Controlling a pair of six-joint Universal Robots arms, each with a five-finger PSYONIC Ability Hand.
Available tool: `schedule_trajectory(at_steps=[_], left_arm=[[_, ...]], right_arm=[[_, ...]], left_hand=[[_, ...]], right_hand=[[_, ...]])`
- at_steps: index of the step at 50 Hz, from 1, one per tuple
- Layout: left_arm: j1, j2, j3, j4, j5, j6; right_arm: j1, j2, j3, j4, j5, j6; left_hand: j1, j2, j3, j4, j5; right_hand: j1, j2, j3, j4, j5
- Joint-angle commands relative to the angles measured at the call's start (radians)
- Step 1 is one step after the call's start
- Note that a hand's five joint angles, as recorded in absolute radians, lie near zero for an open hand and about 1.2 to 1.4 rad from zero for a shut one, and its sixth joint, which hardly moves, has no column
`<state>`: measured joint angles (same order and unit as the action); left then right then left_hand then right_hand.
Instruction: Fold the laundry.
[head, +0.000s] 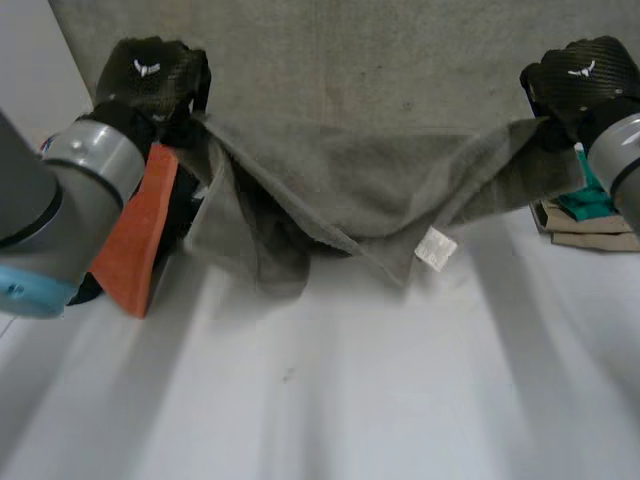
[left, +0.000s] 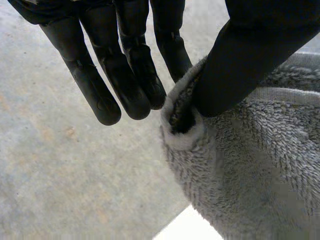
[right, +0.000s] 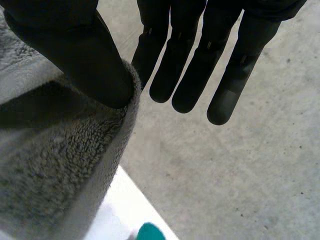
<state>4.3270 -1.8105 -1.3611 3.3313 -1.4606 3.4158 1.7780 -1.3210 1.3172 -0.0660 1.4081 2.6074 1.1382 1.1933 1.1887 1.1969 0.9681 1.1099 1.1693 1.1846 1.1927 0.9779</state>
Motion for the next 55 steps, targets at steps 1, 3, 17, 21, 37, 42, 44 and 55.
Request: schedule_trajectory(at_steps=[1,3,17,21,37,42,44,55], left_arm=[[0.020,0.011,-0.206,0.010,0.025,0.108],[0.022,0.007,-0.239,0.011,0.031,0.126],[-0.032,-0.249,-0.218,0.174,0.076,0.132],[-0.033,-0.286,-0.139,0.177,-0.003,0.128],[-0.061,0.068,-0.311,-0.052,-0.167,0.054],[-0.047,0.200,-0.424,-0.149,-0.217,-0.067],[-0.041,0.223,-0.450,-0.185,-0.227,-0.102],[0.025,0.218,-0.567,-0.409,-0.135,-0.305]], right_arm=[[-0.055,0.032,0.050,0.100,-0.066,-0.095],[-0.058,0.036,0.065,0.126,-0.072,-0.110],[-0.017,0.350,-0.100,-0.024,0.039,-0.023],[-0.018,0.450,-0.216,-0.072,0.160,-0.010],[0.077,0.175,0.000,0.087,0.181,-0.006],[0.115,0.066,0.146,0.202,0.115,-0.030],[0.127,0.036,0.214,0.253,0.086,-0.032],[0.149,0.011,0.453,0.115,-0.017,0.003]], left_hand=[[0.258,0.203,0.208,0.199,0.254],[0.258,0.203,0.208,0.199,0.254],[0.118,0.063,0.067,0.059,0.113],[-0.245,-0.300,-0.296,-0.304,-0.250],[-0.964,-1.019,-1.014,-1.022,-0.968],[-0.937,-0.992,-0.987,-0.995,-0.941],[-0.934,-0.989,-0.984,-0.992,-0.938],[-0.942,-0.998,-0.993,-1.001,-0.947]], right_hand=[[0.286,0.227,0.212,0.204,0.244],[0.286,0.227,0.212,0.204,0.244],[0.286,0.227,0.212,0.204,0.244],[0.286,0.227,0.212,0.204,0.244],[-0.935,-0.995,-1.010,-1.018,-0.978],[-0.935,-0.995,-1.010,-1.018,-0.978],[-0.915,-0.974,-0.990,-0.998,-0.957],[-0.768,-0.828,-0.843,-0.851,-0.811]])
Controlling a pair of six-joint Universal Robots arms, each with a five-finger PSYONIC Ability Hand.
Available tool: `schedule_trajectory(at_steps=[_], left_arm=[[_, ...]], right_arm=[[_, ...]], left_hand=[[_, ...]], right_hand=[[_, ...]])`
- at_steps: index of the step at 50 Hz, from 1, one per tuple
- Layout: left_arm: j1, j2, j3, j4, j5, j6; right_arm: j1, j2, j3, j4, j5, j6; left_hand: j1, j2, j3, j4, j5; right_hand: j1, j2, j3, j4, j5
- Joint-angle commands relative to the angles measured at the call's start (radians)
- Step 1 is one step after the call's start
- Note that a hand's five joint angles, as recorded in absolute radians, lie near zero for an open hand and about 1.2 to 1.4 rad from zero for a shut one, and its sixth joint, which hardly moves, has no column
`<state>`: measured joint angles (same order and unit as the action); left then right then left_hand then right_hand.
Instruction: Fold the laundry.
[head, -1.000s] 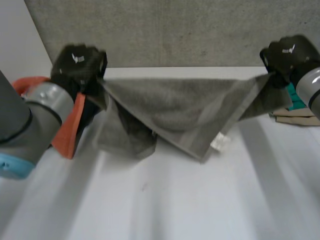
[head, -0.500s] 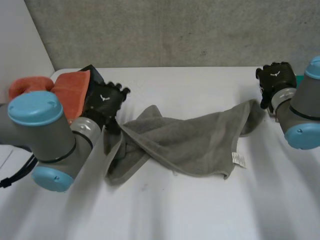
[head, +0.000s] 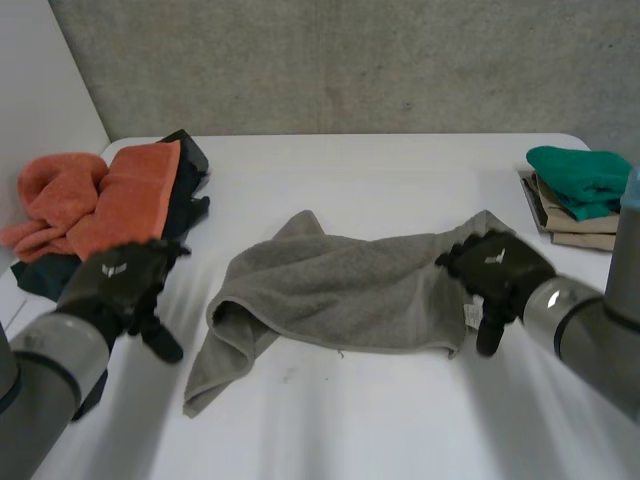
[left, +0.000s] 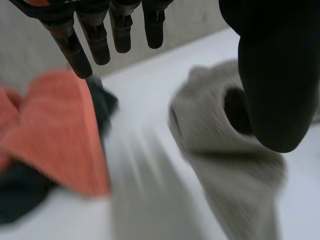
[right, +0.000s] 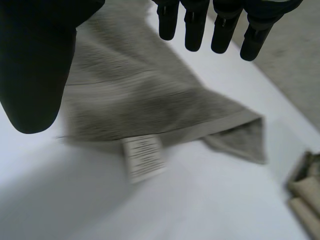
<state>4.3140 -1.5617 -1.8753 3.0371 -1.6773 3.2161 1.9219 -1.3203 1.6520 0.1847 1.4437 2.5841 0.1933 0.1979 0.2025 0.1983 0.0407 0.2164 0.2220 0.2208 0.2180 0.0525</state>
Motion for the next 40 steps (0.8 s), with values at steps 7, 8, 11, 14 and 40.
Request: schedule_trajectory(at_steps=[7,8,11,14,40], left_arm=[[0.062,-0.122,-0.071,-0.087,0.096,-0.105],[0.062,-0.135,-0.073,-0.080,0.093,-0.102],[0.064,-0.176,-0.071,-0.044,0.076,-0.085],[0.062,-0.208,-0.071,-0.003,0.061,-0.062],[0.006,-0.342,0.024,0.100,0.042,-0.007]], right_arm=[[0.016,0.108,0.137,-0.252,-0.052,0.057],[0.017,0.119,0.135,-0.260,-0.051,0.059],[0.012,0.162,0.126,-0.309,-0.045,0.060],[0.012,0.200,0.117,-0.358,-0.039,0.057],[-0.092,0.056,0.104,-0.398,-0.035,0.106]], left_hand=[[0.008,0.004,-0.001,0.003,-0.014],[0.008,0.004,-0.001,0.003,-0.014],[0.011,0.007,0.002,0.006,-0.011],[0.026,0.021,0.017,0.021,0.004],[0.431,0.426,0.422,0.426,0.409]], right_hand=[[0.243,0.237,0.238,0.241,0.232],[0.260,0.255,0.256,0.259,0.250],[0.345,0.340,0.341,0.344,0.335],[0.404,0.398,0.400,0.402,0.393],[1.180,1.174,1.176,1.178,1.169]])
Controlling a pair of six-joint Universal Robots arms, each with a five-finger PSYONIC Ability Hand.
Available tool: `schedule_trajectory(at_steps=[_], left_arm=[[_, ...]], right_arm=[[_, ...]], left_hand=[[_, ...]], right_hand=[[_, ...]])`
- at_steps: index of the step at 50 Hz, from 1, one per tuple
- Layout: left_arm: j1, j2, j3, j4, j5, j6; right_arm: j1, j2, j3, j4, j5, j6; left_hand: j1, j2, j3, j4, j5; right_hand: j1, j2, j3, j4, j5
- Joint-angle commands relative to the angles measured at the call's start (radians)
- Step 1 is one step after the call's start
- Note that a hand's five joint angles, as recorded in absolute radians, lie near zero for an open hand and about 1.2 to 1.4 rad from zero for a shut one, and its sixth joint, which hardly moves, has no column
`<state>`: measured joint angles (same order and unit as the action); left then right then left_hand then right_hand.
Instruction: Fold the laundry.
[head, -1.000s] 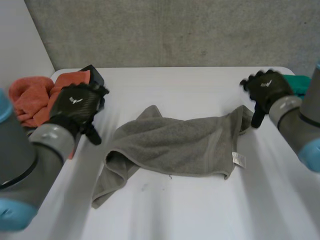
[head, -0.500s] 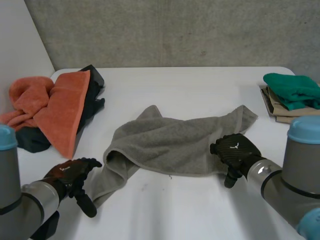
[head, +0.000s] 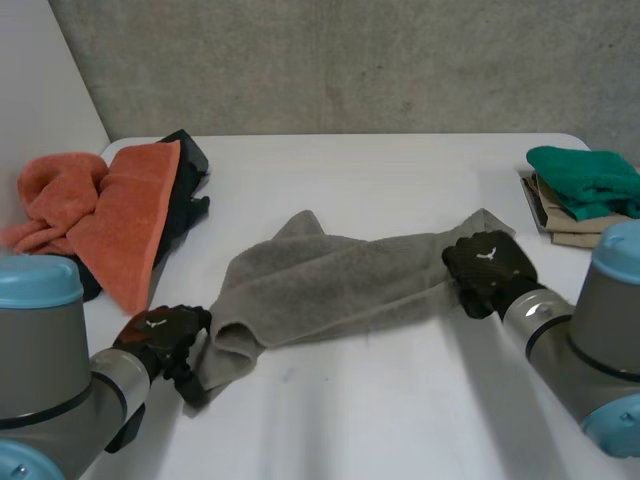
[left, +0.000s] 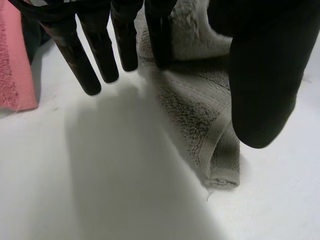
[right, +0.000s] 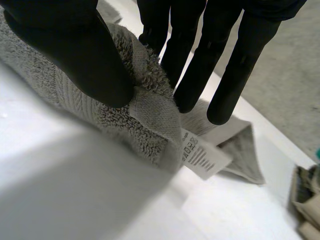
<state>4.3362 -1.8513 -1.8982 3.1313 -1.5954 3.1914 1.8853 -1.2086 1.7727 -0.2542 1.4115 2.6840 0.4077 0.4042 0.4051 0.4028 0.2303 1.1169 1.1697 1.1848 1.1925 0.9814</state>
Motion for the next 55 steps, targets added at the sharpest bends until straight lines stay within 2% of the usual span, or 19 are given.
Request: schedule_trajectory(at_steps=[1,7,8,9,12,15,18,22,25,27,34,40,51,55], left_arm=[[-0.018,-0.058,0.053,0.009,-0.047,0.024],[-0.032,-0.098,0.083,0.041,-0.109,0.084],[-0.033,-0.100,0.083,0.049,-0.115,0.090],[-0.038,-0.101,0.085,0.068,-0.126,0.105],[-0.050,-0.103,0.085,0.104,-0.136,0.137],[-0.056,-0.101,0.085,0.119,-0.143,0.176],[-0.052,-0.091,0.085,0.121,-0.155,0.223],[-0.046,-0.043,0.064,0.098,-0.152,0.231],[-0.050,0.017,0.030,0.073,-0.132,0.213],[-0.056,0.052,0.002,0.050,-0.110,0.203],[-0.089,0.067,-0.033,0.030,-0.095,0.197],[-0.069,-0.009,-0.004,0.098,-0.103,0.203],[-0.072,-0.086,0.037,0.107,-0.089,0.208],[-0.072,-0.111,0.053,0.116,-0.092,0.211]], right_arm=[[-0.063,-0.062,-0.019,0.045,-0.003,0.007],[-0.129,-0.123,-0.059,0.069,-0.005,0.017],[-0.135,-0.129,-0.064,0.070,-0.006,0.019],[-0.146,-0.144,-0.076,0.076,-0.009,0.020],[-0.156,-0.164,-0.099,0.093,-0.016,0.023],[-0.161,-0.178,-0.127,0.113,-0.017,0.025],[-0.172,-0.200,-0.174,0.147,-0.017,0.031],[-0.172,-0.230,-0.219,0.216,-0.028,0.027],[-0.161,-0.247,-0.226,0.265,-0.046,0.020],[-0.160,-0.243,-0.225,0.276,-0.052,0.011],[-0.172,-0.187,-0.225,0.266,-0.042,-0.013],[-0.205,-0.175,-0.223,0.256,-0.043,-0.006],[-0.229,-0.163,-0.223,0.243,-0.048,-0.007],[-0.232,-0.160,-0.222,0.240,-0.049,-0.004]], left_hand=[[0.246,0.249,0.248,0.251,0.249],[0.472,0.475,0.474,0.477,0.475],[0.536,0.540,0.539,0.541,0.539],[0.720,0.723,0.722,0.725,0.723],[0.900,0.904,0.903,0.905,0.903],[0.989,0.992,0.991,0.993,0.991],[0.989,0.992,0.991,0.994,0.991],[0.989,0.992,0.991,0.994,0.991],[0.216,0.220,0.219,0.221,0.219],[-0.009,-0.005,-0.006,-0.004,-0.006],[-0.006,-0.003,-0.004,-0.001,-0.004],[0.128,0.132,0.131,0.133,0.131],[0.176,0.179,0.178,0.181,0.179],[0.258,0.261,0.260,0.263,0.261]], right_hand=[[0.279,0.227,0.211,0.204,0.240],[0.279,0.227,0.211,0.204,0.240],[0.279,0.227,0.211,0.204,0.240],[0.279,0.227,0.211,0.204,0.240],[0.279,0.227,0.211,0.204,0.240],[0.279,0.227,0.211,0.204,0.240],[0.279,0.227,0.211,0.204,0.240],[0.279,0.227,0.211,0.204,0.240],[0.279,0.227,0.211,0.204,0.240],[0.279,0.227,0.211,0.204,0.240],[0.279,0.227,0.211,0.204,0.240],[0.279,0.227,0.211,0.204,0.240],[0.279,0.227,0.211,0.204,0.240],[0.279,0.227,0.211,0.204,0.240]])
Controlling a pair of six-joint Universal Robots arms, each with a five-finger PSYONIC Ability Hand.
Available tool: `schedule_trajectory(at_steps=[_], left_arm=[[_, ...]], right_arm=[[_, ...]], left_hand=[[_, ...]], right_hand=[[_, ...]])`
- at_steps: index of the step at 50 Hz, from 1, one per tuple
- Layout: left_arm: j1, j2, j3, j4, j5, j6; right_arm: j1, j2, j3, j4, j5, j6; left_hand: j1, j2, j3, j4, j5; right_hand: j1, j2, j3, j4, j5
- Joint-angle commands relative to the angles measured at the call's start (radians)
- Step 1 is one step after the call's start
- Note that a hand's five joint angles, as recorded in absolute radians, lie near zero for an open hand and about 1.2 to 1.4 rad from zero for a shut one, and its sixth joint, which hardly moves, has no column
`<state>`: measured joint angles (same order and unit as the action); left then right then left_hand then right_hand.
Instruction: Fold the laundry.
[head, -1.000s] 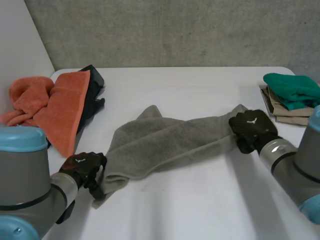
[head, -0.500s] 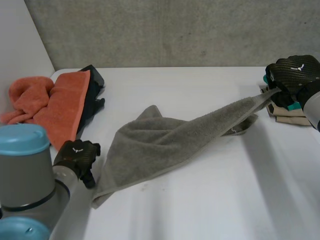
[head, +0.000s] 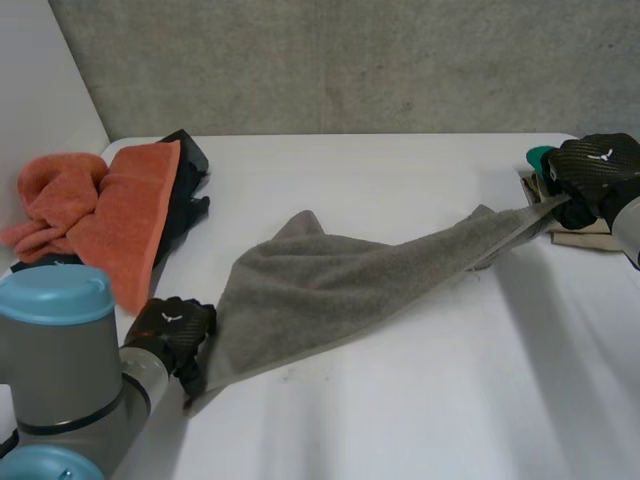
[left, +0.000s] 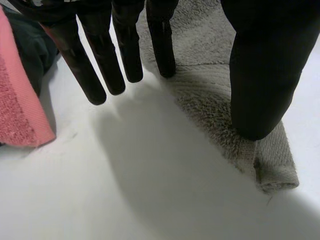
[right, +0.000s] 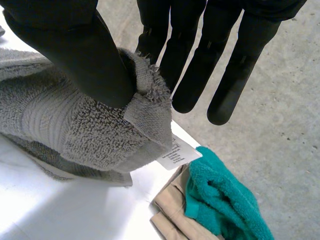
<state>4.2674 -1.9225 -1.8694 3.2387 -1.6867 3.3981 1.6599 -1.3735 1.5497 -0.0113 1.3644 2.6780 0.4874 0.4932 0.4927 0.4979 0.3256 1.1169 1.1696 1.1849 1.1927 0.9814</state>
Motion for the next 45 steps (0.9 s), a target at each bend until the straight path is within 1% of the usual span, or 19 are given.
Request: schedule_trajectory(at_steps=[1,5,7,9,12,15,19,23,24,27,28,31,32,34,36,38,41,44,45], left_arm=[[-0.003,-0.047,0.030,0.019,-0.002,0.009],[0.000,-0.059,0.049,0.070,-0.008,0.041],[0.003,-0.073,0.061,0.098,-0.010,0.061],[0.015,-0.095,0.079,0.127,-0.013,0.096],[0.018,-0.102,0.088,0.128,-0.014,0.119],[0.017,-0.107,0.095,0.122,-0.014,0.132],[0.023,-0.087,0.096,0.102,-0.024,0.133],[0.035,0.026,0.084,0.047,-0.077,0.125],[0.041,0.122,0.078,0.023,-0.088,0.125],[0.055,0.271,0.084,-0.019,-0.082,0.130],[0.072,0.365,0.096,-0.045,-0.067,0.141],[0.097,0.480,0.131,-0.080,-0.018,0.167],[0.113,0.543,0.156,-0.106,0.027,0.190],[0.132,0.582,0.185,-0.141,0.071,0.213],[0.158,0.564,0.225,-0.192,0.119,0.251],[0.170,0.527,0.254,-0.220,0.131,0.277],[0.175,0.429,0.321,-0.261,0.121,0.329],[0.160,0.295,0.392,-0.290,0.108,0.391],[0.154,0.227,0.426,-0.295,0.105,0.421]], right_arm=[[-0.006,0.005,0.001,-0.006,-0.002,0.002],[-0.008,0.005,0.004,-0.015,-0.004,0.002],[-0.009,0.005,0.006,-0.016,-0.004,0.002],[-0.011,0.005,0.004,-0.016,-0.005,0.002],[-0.014,0.004,0.006,-0.016,-0.005,0.002],[-0.019,0.004,0.006,-0.016,-0.005,0.002],[-0.031,0.001,-0.002,-0.015,-0.007,-0.003],[-0.046,-0.013,-0.034,0.008,-0.007,-0.015],[-0.054,-0.035,-0.054,0.033,-0.007,-0.030],[-0.080,-0.078,-0.095,0.100,-0.007,-0.084],[-0.106,-0.110,-0.130,0.160,-0.008,-0.139],[-0.146,-0.160,-0.192,0.249,-0.014,-0.207],[-0.158,-0.183,-0.232,0.301,-0.021,-0.230],[-0.155,-0.197,-0.267,0.353,-0.027,-0.234],[-0.149,-0.190,-0.305,0.424,-0.042,-0.240],[-0.146,-0.176,-0.318,0.464,-0.050,-0.248],[-0.134,-0.119,-0.318,0.521,-0.051,-0.299],[-0.078,-0.036,-0.327,0.539,-0.024,-0.372],[-0.059,0.011,-0.339,0.539,0.008,-0.400]], left_hand=[[0.242,0.236,0.237,0.232,0.229],[0.459,0.454,0.454,0.449,0.447],[0.527,0.521,0.522,0.517,0.514],[0.671,0.665,0.665,0.660,0.658],[0.718,0.712,0.713,0.708,0.706],[0.900,0.894,0.895,0.889,0.887],[0.909,0.903,0.904,0.898,0.896],[0.909,0.903,0.904,0.898,0.896],[0.909,0.903,0.904,0.898,0.896],[0.909,0.903,0.904,0.898,0.896],[0.909,0.903,0.904,0.898,0.896],[0.909,0.903,0.904,0.898,0.896],[0.909,0.903,0.904,0.898,0.896],[0.909,0.903,0.904,0.898,0.896],[0.909,0.903,0.904,0.898,0.896],[0.909,0.903,0.904,0.898,0.896],[0.909,0.903,0.904,0.898,0.896],[0.909,0.903,0.904,0.898,0.896],[0.909,0.903,0.904,0.898,0.896]], right_hand=[[0.279,0.227,0.211,0.204,0.240],[0.279,0.227,0.211,0.204,0.240],[0.279,0.227,0.211,0.204,0.240],[0.279,0.227,0.211,0.204,0.240],[0.279,0.227,0.211,0.204,0.240],[0.279,0.227,0.211,0.204,0.240],[0.279,0.227,0.211,0.204,0.240],[0.279,0.227,0.211,0.204,0.240],[0.279,0.227,0.211,0.204,0.240],[0.279,0.227,0.211,0.204,0.240],[0.279,0.227,0.211,0.204,0.240],[0.279,0.227,0.211,0.204,0.240],[0.279,0.227,0.211,0.204,0.240],[0.279,0.227,0.211,0.204,0.240],[0.279,0.227,0.211,0.204,0.240],[0.279,0.227,0.211,0.204,0.240],[0.279,0.227,0.211,0.204,0.240],[0.279,0.227,0.211,0.204,0.240],[0.279,0.227,0.211,0.204,0.240]])
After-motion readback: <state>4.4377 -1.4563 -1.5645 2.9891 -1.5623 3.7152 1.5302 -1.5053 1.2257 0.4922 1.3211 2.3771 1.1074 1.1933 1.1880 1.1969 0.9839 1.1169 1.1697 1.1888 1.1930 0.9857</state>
